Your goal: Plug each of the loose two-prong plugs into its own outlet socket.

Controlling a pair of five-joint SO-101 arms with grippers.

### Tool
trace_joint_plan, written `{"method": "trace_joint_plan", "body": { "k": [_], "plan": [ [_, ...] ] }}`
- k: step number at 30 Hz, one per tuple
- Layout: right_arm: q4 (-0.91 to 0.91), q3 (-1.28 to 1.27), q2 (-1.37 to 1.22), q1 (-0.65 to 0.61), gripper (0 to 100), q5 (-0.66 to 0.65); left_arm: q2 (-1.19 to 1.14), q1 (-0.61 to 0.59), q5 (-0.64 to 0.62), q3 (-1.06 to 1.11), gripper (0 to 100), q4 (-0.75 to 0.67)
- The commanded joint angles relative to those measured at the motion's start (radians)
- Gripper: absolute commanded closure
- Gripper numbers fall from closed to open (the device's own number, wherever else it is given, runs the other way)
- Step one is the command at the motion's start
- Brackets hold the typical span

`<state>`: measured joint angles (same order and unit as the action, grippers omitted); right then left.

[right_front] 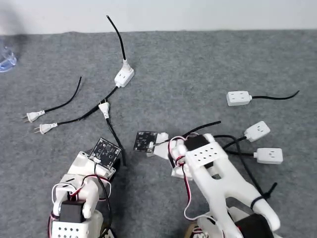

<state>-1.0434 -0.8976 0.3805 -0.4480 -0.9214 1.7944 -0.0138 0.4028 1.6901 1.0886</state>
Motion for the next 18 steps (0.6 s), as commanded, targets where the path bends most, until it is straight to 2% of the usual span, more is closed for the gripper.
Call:
{"method": "trace_joint_plan", "body": {
  "k": [1,10,14,18],
  "plan": [
    [0.022,0.026,0.022,0.044,99.0,-0.029,0.009,0.005,-0.008,-0.007,76,-0.017],
    [0.096,0.029,0.002,0.071,99.0,-0.026,0.008,0.005,-0.008,-0.005,76,-0.015],
    [0.176,0.038,-0.117,0.071,99.0,-0.026,0.008,0.005,-0.008,-0.005,76,-0.008],
    [0.179,0.112,-0.275,0.071,99.0,-0.026,0.008,0.005,-0.008,-0.005,76,-0.006]
  ]
}}
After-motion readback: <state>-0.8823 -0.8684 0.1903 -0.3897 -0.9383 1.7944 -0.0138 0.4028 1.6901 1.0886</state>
